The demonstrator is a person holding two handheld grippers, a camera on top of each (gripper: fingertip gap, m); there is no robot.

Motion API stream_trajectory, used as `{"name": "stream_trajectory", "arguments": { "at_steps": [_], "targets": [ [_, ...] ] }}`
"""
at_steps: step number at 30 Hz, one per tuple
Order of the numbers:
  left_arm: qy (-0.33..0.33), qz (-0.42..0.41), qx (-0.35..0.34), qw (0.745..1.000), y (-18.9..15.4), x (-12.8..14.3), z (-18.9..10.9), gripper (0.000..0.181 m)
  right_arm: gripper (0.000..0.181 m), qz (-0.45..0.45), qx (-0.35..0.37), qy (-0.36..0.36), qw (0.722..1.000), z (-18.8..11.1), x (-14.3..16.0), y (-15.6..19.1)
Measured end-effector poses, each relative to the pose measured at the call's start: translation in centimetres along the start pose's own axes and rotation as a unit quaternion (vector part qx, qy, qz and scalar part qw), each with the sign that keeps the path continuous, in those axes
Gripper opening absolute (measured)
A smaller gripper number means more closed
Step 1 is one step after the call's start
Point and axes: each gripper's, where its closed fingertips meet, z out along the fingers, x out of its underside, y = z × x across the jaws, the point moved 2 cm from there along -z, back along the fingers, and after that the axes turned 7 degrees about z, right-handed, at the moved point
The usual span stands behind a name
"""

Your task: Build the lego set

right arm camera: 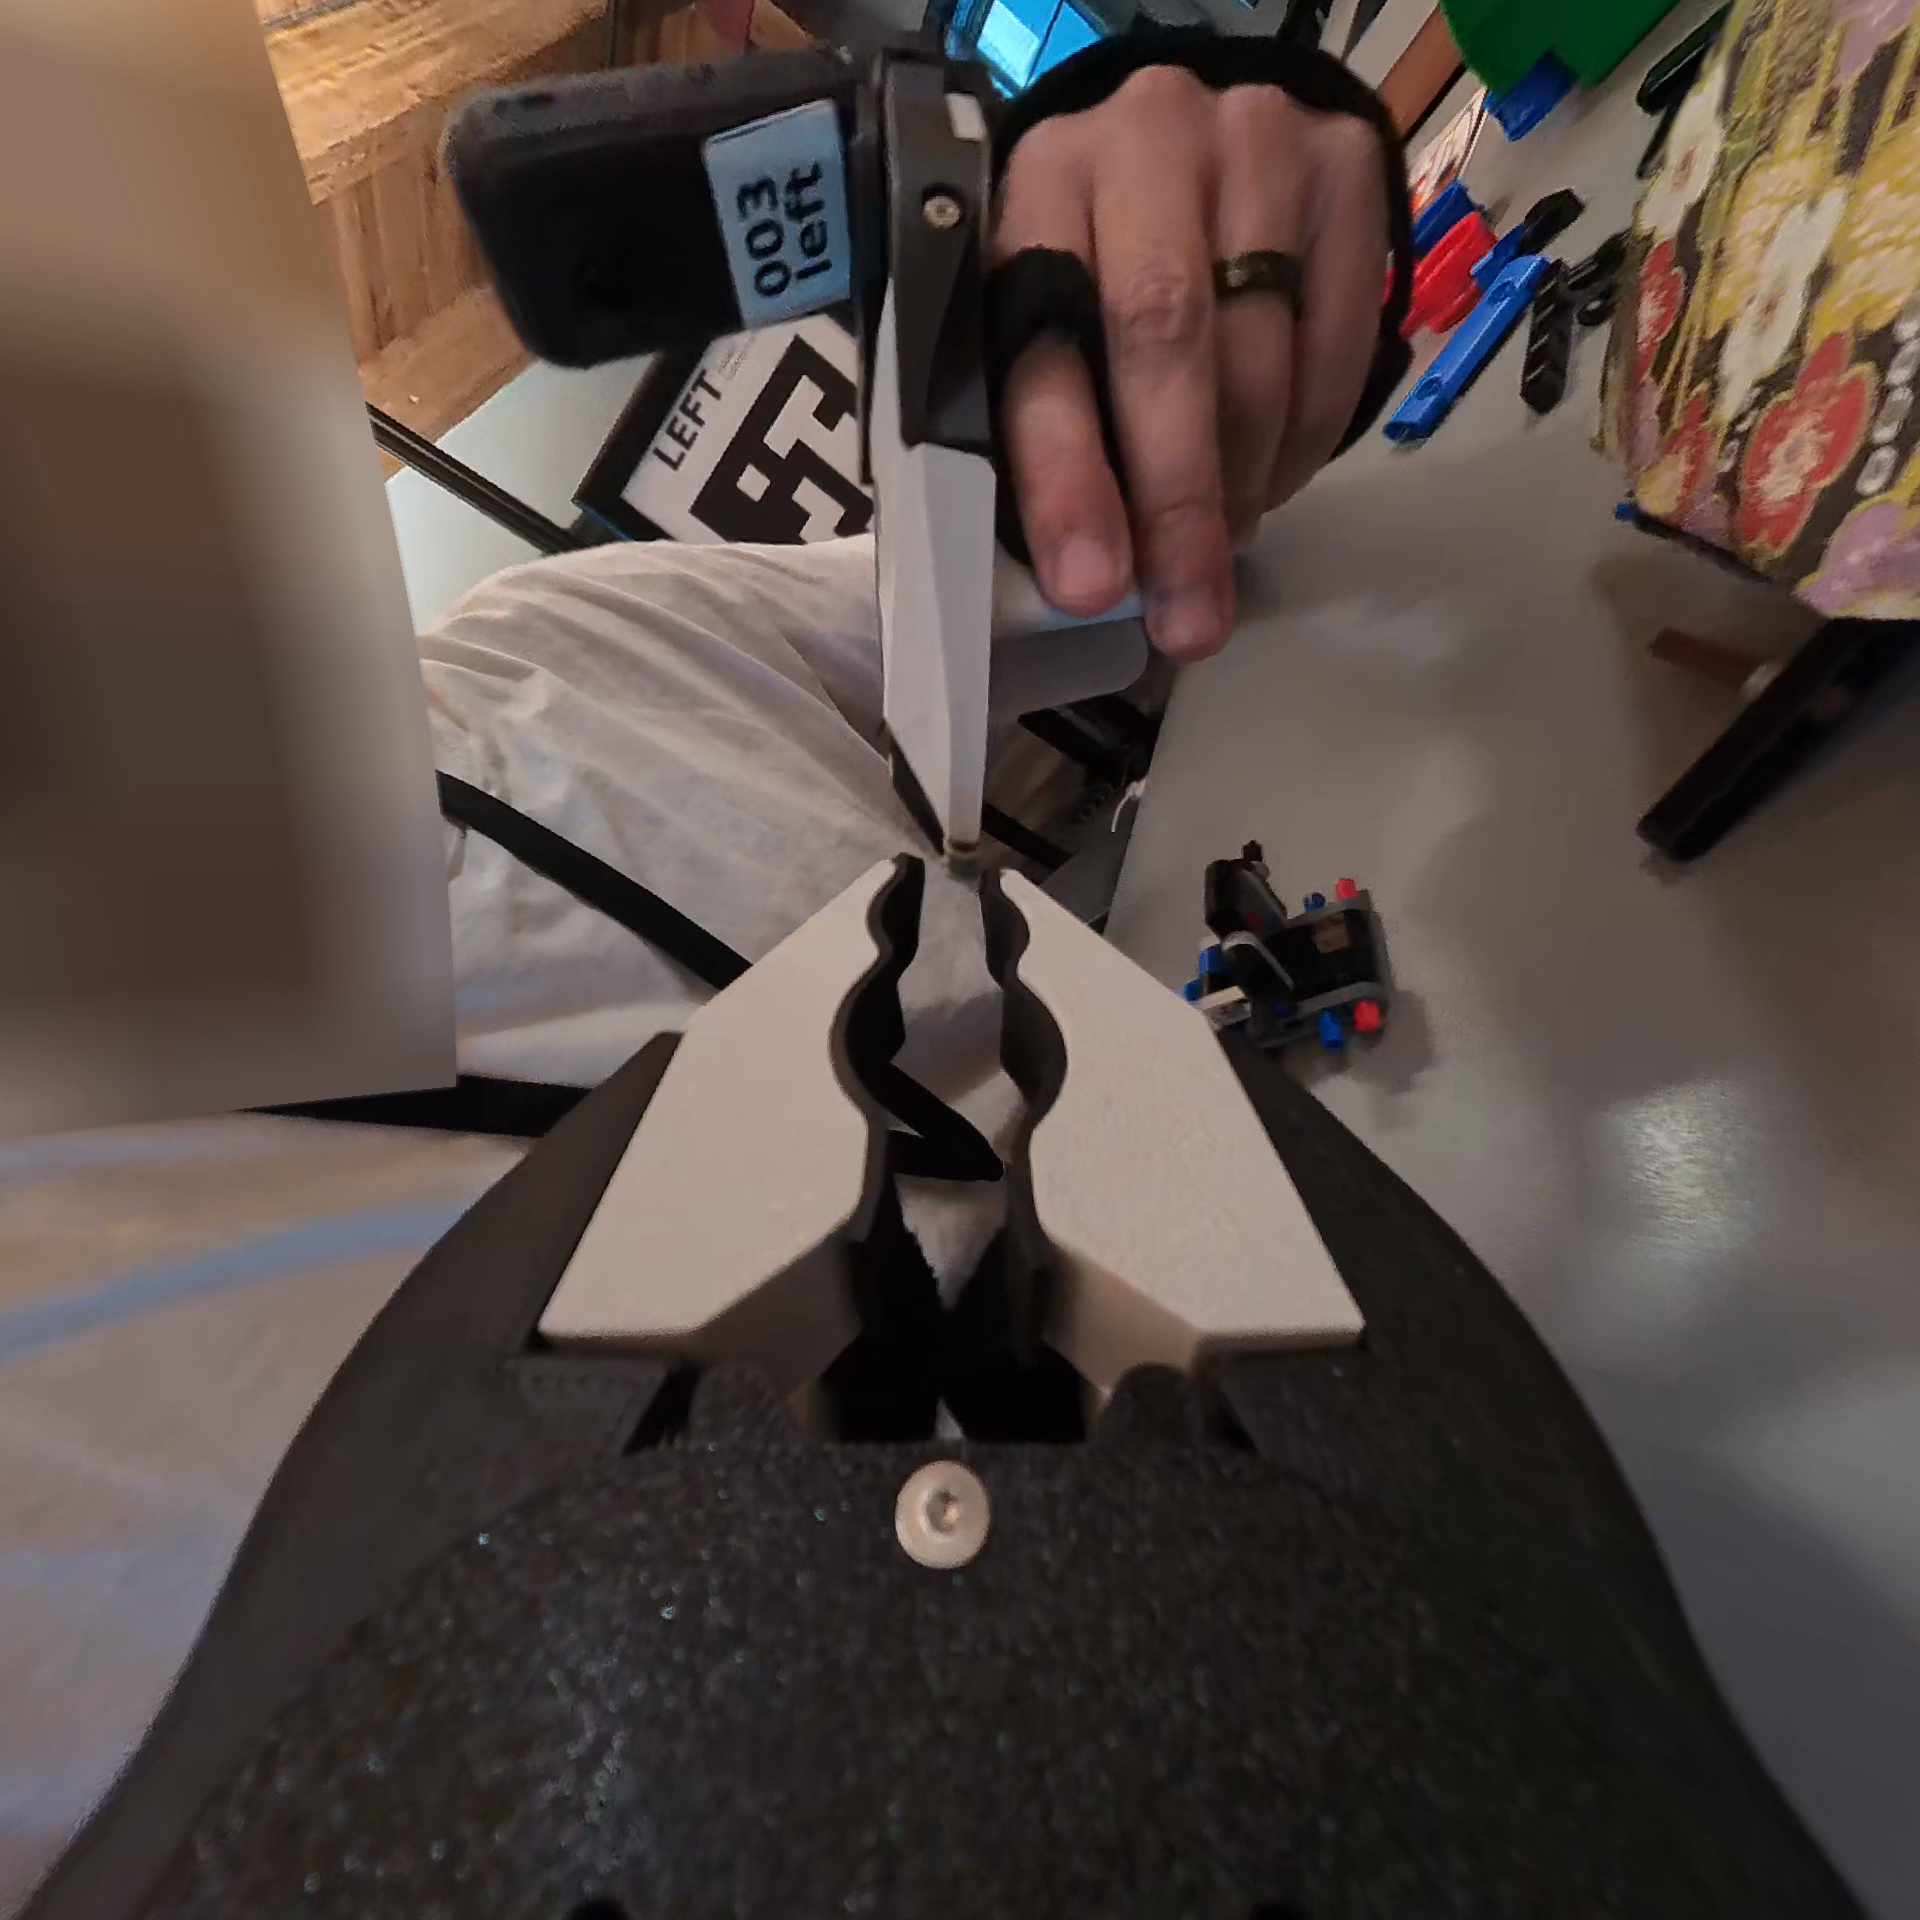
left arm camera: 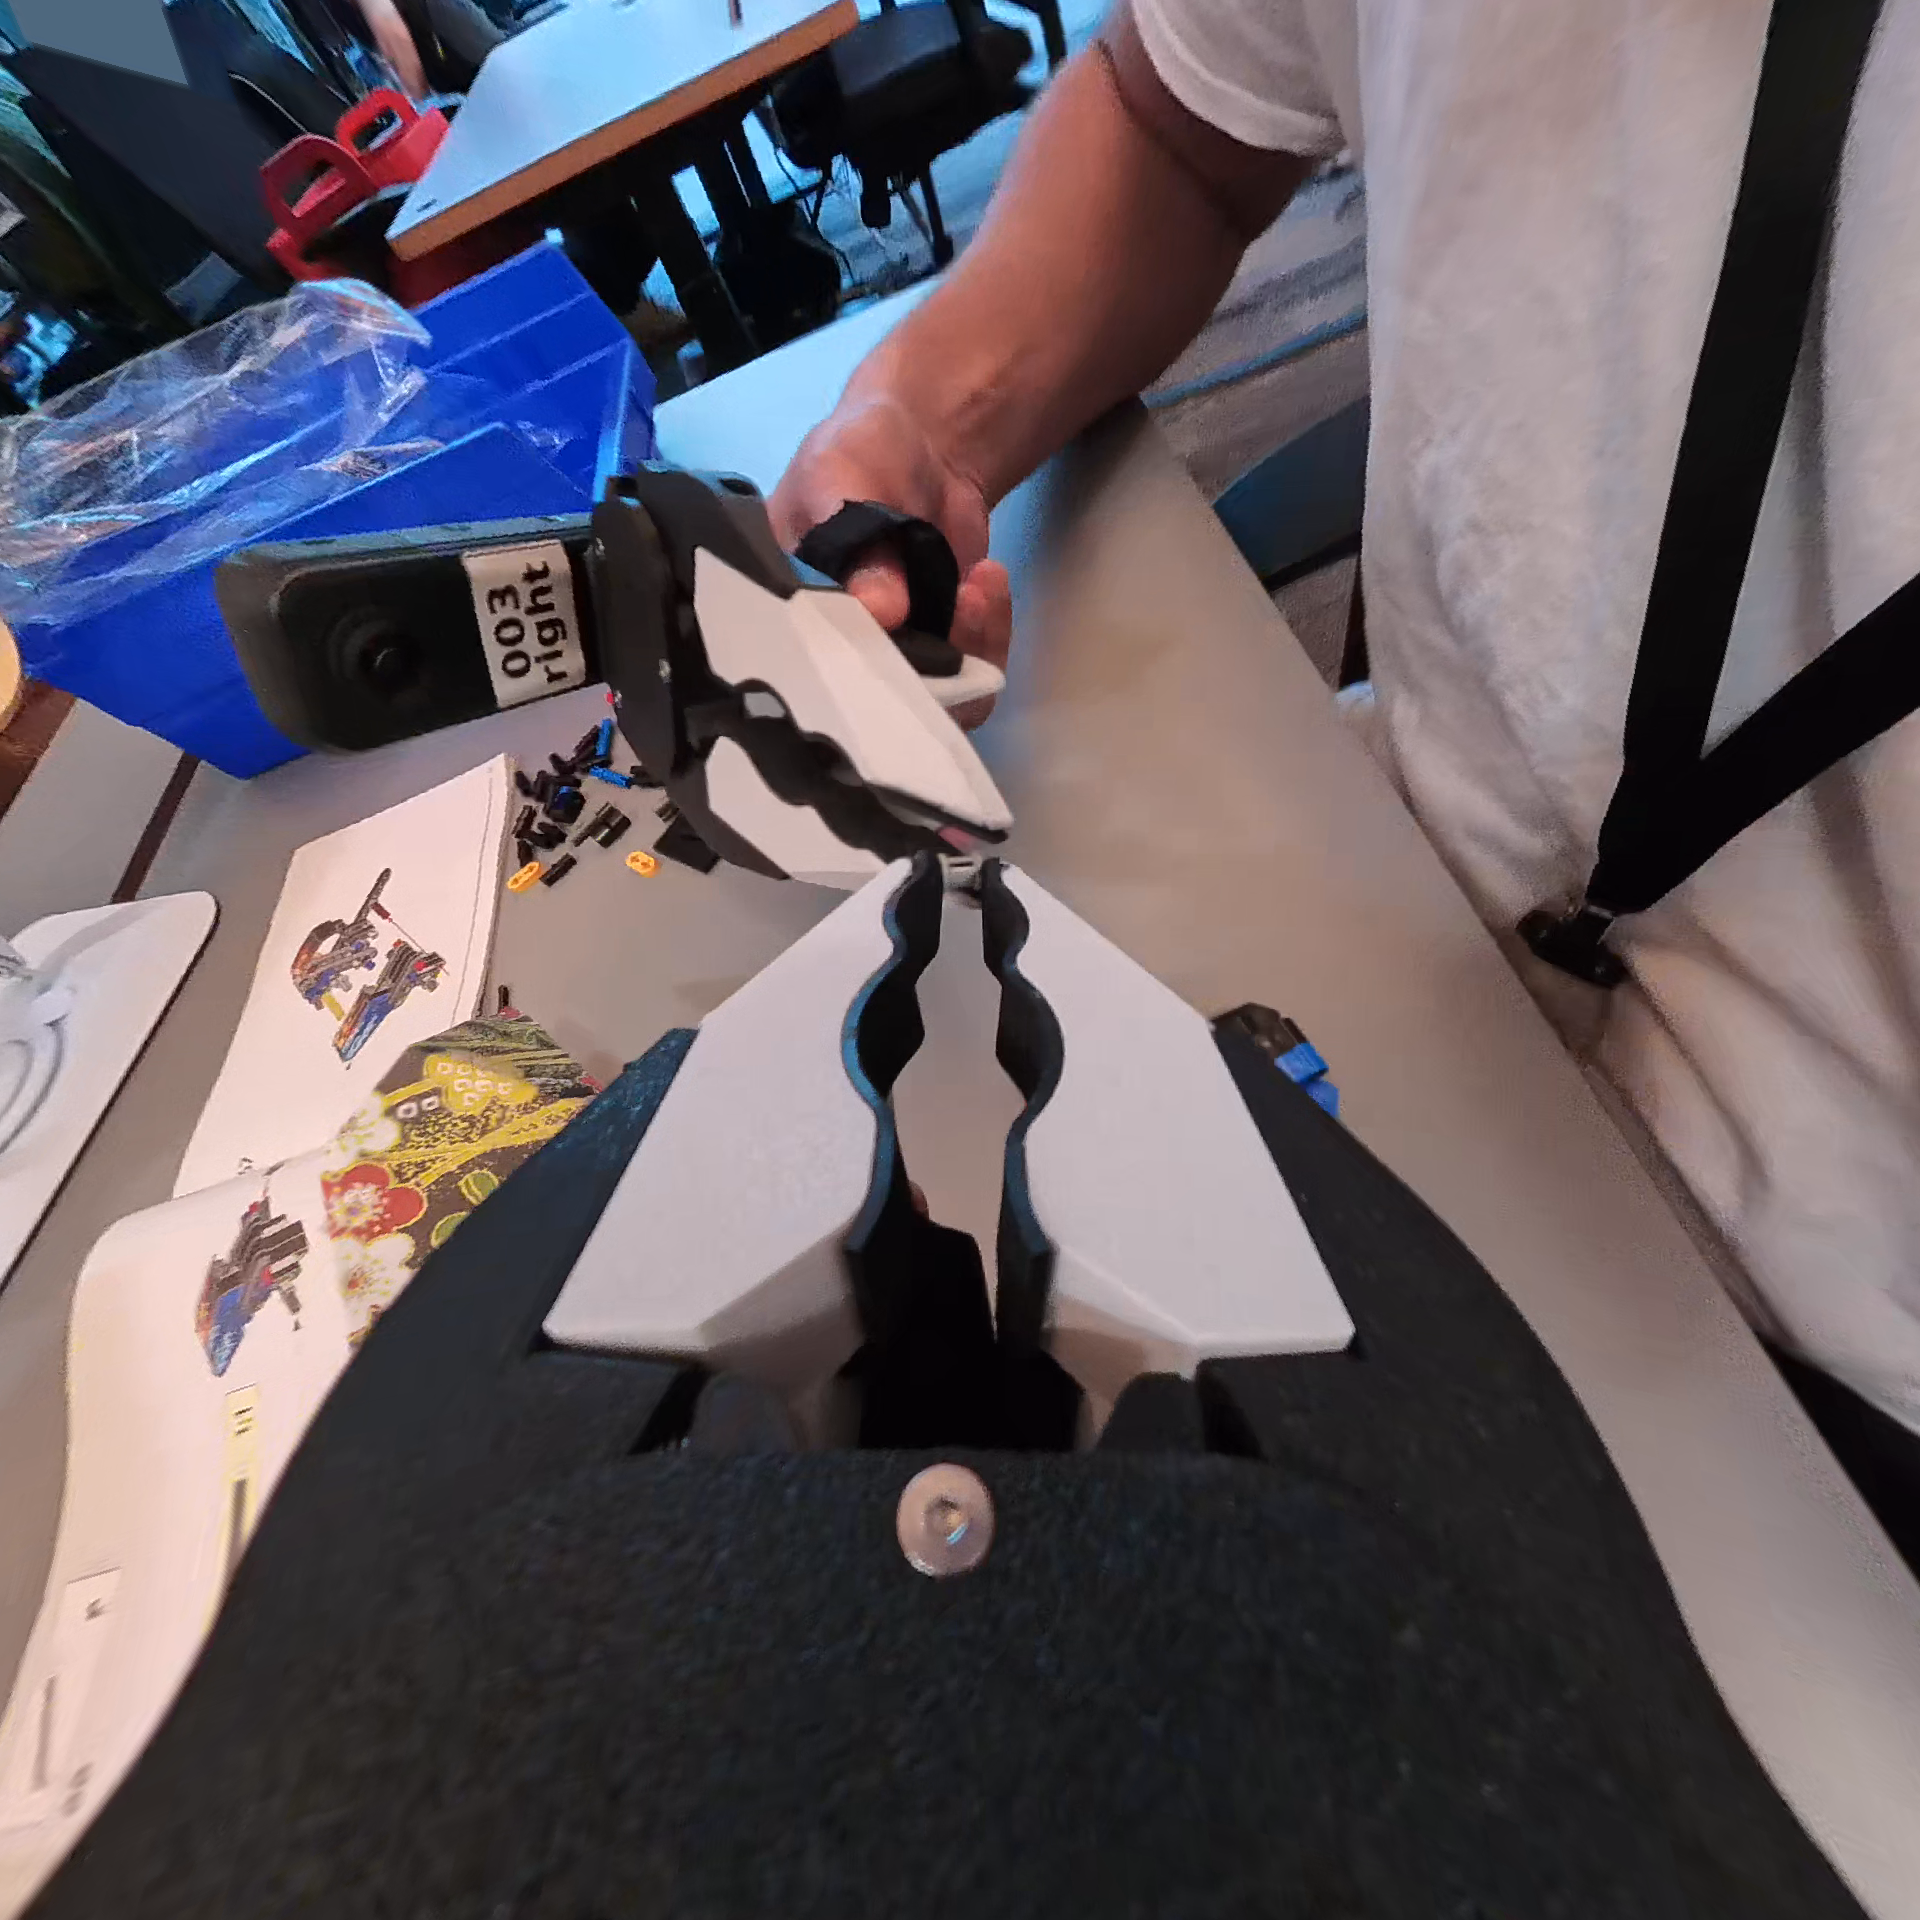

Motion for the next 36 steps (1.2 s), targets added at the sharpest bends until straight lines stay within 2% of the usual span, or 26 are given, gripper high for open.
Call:
{"name": "stream_trajectory", "arguments": {
  "at_steps": [5,7,9,11,14,16,17,18,22,24,27,31,36],
  "targets": [
    [-0.075,-0.075,-0.007,0.994,1.2,-0.2,-0.3,0.005,0.016,-0.041,0.010,-0.033,0.999,-1.3,-0.8,-0.1],
    [-0.114,-0.142,-0.021,0.983,2.5,-0.4,-0.9,0.005,0.016,-0.099,0.042,-0.045,0.993,-2.1,-1.3,0.0],
    [-0.158,-0.220,-0.026,0.962,3.6,-0.4,-1.4,0.005,0.020,-0.207,0.115,-0.062,0.970,-3.0,-2.2,-0.3],
    [-0.196,-0.287,-0.014,0.938,4.3,-0.6,-1.6,0.005,0.022,-0.346,0.179,-0.079,0.917,-3.6,-3.0,0.2],
    [-0.260,-0.359,0.016,0.896,4.7,-2.1,-1.8,0.005,0.022,-0.543,0.214,-0.129,0.802,-3.7,-3.7,2.4],
    [-0.289,-0.398,0.028,0.870,4.9,-2.9,-1.9,0.005,0.014,-0.612,0.240,-0.179,0.732,-3.9,-4.0,3.8],
    [-0.302,-0.413,0.037,0.858,4.9,-3.3,-1.9,0.005,0.013,-0.637,0.250,-0.187,0.704,-3.9,-4.0,4.2],
    [-0.311,-0.428,0.042,0.848,4.9,-3.4,-1.9,0.005,0.014,-0.652,0.258,-0.183,0.689,-3.7,-3.9,4.5],
    [-0.341,-0.478,0.075,0.806,4.9,-3.6,-1.9,0.005,0.019,-0.692,0.276,-0.150,0.650,-3.0,-3.7,5.1],
    [-0.350,-0.493,0.094,0.791,4.8,-3.6,-1.8,0.005,0.017,-0.712,0.289,-0.147,0.623,-2.9,-3.7,5.5],
    [-0.357,-0.509,0.131,0.772,4.2,-3.7,-1.3,0.005,0.013,-0.731,0.302,-0.129,0.598,-2.5,-3.5,5.7],
    [-0.365,-0.516,0.150,0.760,3.9,-3.8,-0.9,0.005,0.007,-0.737,0.302,-0.119,0.593,-2.1,-3.2,5.7],
    [-0.356,-0.507,0.151,0.771,3.6,-3.9,-0.6,0.005,0.007,-0.736,0.304,-0.108,0.595,-1.9,-2.9,5.4]
  ]
}}
